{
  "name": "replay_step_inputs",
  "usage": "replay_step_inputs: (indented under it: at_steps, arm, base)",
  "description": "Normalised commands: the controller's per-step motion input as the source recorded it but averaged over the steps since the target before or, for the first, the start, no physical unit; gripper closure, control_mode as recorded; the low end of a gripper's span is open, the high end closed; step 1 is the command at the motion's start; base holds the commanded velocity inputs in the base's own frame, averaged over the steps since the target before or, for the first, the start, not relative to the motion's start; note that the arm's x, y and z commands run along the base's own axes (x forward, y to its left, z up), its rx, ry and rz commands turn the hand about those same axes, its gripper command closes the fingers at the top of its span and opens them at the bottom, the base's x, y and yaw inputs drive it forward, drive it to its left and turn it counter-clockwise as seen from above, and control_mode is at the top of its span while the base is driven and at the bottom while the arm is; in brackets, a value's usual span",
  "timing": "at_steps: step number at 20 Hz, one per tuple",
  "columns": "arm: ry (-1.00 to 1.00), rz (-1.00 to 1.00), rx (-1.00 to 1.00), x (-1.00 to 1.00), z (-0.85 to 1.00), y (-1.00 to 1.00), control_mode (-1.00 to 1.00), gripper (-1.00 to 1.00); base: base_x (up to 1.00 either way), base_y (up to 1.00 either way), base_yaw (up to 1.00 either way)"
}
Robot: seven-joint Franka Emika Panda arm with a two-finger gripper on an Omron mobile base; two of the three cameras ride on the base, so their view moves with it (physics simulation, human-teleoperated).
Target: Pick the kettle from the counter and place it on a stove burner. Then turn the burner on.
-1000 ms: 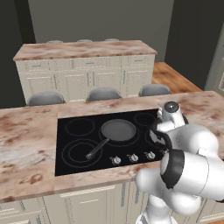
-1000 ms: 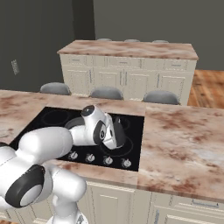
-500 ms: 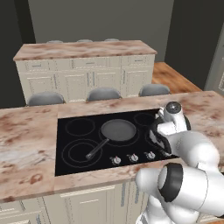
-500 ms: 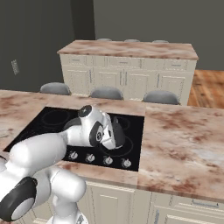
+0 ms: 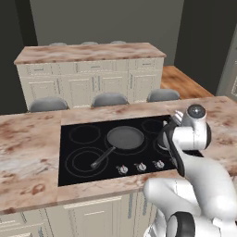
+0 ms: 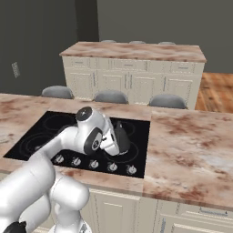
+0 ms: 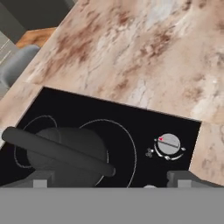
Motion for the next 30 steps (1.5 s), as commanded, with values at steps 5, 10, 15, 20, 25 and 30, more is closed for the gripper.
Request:
replay_step_inputs:
  at_steps: [5,10,15,20,25,30]
  arm:
    - [0.0,0.0,0.01,-0.48,0.47,-0.2,-1.0,-1.0]
    - [0.02,0.0,0.1,-0.34,0.43,-0.19,-1.0,-1.0]
    - [0.08,0.16,0.05,-0.37,0.17,-0.21,-1.0,-1.0]
    - [0.09,0.32,0.0,-0.43,0.01,-0.1,-1.0,-1.0]
    - [0.04,0.46,-0.01,-0.28,0.0,-0.01,-1.0,-1.0]
    - [0.07,0.53,-0.11,-0.11,0.0,0.0,-1.0,-1.0]
  base:
    - [0.0,0.0,0.0]
    - [0.0,0.0,0.0]
    - [0.0,0.0,0.0]
    - [0.0,0.0,0.0]
    - [0.0,0.0,0.0]
    - [0.0,0.0,0.0]
